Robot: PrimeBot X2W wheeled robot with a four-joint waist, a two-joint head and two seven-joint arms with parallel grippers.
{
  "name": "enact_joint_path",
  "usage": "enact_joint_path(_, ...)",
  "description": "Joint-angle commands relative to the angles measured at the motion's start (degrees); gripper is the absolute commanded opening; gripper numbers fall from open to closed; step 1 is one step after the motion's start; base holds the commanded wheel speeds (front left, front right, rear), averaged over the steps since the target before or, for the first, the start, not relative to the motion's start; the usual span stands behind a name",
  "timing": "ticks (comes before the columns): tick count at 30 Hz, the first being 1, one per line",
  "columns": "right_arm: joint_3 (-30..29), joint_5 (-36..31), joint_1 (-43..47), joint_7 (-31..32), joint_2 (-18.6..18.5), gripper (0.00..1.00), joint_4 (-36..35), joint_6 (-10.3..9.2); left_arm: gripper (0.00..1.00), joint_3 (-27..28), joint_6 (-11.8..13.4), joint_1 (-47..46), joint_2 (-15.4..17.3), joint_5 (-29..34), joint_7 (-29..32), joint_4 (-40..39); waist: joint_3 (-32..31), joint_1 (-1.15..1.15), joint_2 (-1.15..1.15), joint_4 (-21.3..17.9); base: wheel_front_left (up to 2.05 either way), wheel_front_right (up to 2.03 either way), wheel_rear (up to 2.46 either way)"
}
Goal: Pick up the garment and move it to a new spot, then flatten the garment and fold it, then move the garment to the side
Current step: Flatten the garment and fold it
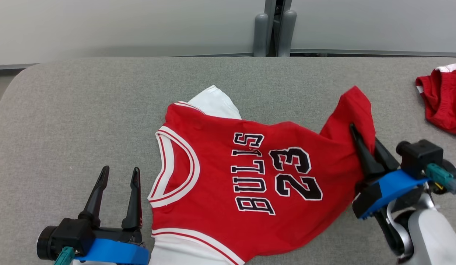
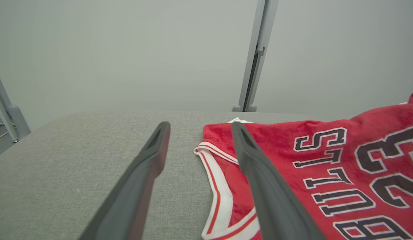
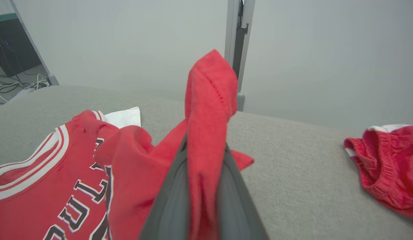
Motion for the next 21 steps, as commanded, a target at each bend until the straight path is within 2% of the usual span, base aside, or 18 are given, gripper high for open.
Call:
enact_joint_path(1,-1.3,-0.85,3.48,1.22,1.31,0.0,-3.19,-0.02,1.0,0.18,0.16,0.7,0.16,-0.33,-0.16,-0.27,0.1,0.0,0.0,-0.22,0.0,0.0,0.0)
enact_joint_path(6,-2.87,-2.31,7.74,4.69,2.41,0.0,-9.94,-0.02,1.0,0.43,0.1,0.58,0.17,-0.25,-0.17,-0.24,0.56,0.0,0.0,-0.89,0.0,0.0,0.0)
enact_joint_path(11,-3.27,-2.87,5.59,6.24,3.12,0.0,-10.78,-0.02,1.0,-0.23,-0.12,-0.58,0.17,-0.3,-0.17,0.08,0.92,0.0,0.0,-0.65,0.0,0.0,0.0)
enact_joint_path(14,-2.98,-3.2,2.62,5.8,2.8,0.0,-7.38,-0.02,1.0,-0.61,-0.24,-1.0,0.17,-0.31,-0.17,0.23,1.31,0.0,0.0,-0.2,0.0,0.0,0.0)
enact_joint_path(21,-2.7,-4.36,-6.42,3.46,2.88,0.0,7.16,-0.02,1.0,-1.33,-0.46,-2.13,0.16,-0.38,-0.17,0.58,2.47,0.0,0.0,1.21,0.0,0.0,0.0)
